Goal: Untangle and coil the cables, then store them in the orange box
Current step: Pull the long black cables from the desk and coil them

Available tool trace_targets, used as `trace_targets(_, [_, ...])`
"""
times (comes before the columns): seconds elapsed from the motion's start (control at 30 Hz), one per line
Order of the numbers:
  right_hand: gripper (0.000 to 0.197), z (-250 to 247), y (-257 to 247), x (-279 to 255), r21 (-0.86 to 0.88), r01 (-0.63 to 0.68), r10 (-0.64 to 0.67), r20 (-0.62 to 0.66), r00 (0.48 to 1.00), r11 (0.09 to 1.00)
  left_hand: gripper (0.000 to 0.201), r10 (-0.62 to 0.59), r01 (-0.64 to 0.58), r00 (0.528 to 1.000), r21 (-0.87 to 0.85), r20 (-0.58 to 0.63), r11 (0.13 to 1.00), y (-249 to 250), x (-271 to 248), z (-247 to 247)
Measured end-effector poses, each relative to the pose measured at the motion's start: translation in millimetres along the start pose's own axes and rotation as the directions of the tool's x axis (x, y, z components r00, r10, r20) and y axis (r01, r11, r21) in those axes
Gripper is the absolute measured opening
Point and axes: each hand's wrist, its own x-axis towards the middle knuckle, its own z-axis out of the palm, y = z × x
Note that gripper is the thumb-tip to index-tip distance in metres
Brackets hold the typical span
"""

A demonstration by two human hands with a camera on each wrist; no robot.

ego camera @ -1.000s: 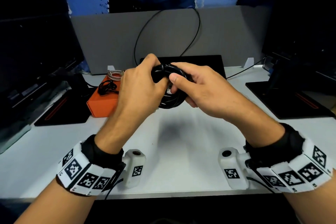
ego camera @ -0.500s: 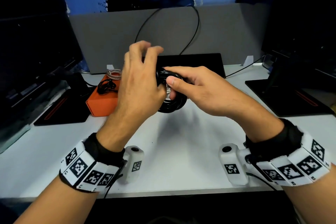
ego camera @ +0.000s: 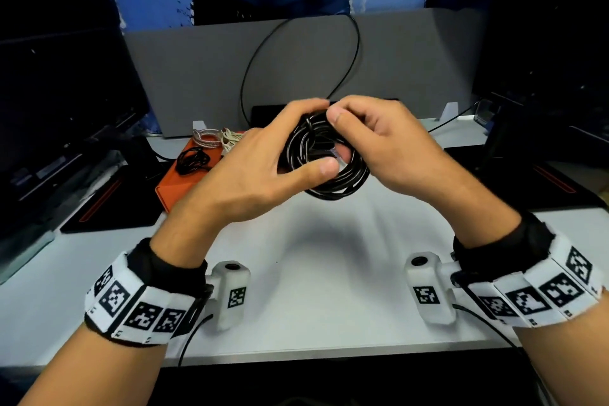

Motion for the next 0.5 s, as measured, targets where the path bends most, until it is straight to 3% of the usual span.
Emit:
trace_targets(0.1, [0.030,-9.9,-0.6,0.4,0.106,-0.052,0.051,0.012,0.999,0.993,0.099,0.034,-0.010,0.994,-0.230,0.101,0.973,1.2,-0.9,2.0])
trace_targets(0.23, [0.037,-16.1,0.0,-0.4,0.160,-0.077,0.071,0.044,0.996,0.984,0.094,0.083,-0.045,0.989,-0.284,0.123,0.958,2.1,2.4,4.6])
trace_targets(0.4, [0.025,12.1,16.3,4.2,0.225,-0.186,0.211,-0.091,0.973,0.956,0.086,0.008,-0.008,0.999,-0.015,0.037,1.000,-9.3,8.1,20.3])
trace_targets(0.5, [0.027,16.5,25.4,6.7,0.218,-0.220,0.243,-0.086,0.966,0.951,0.089,-0.016,0.010,0.998,0.102,0.060,0.995,-13.5,9.3,21.4])
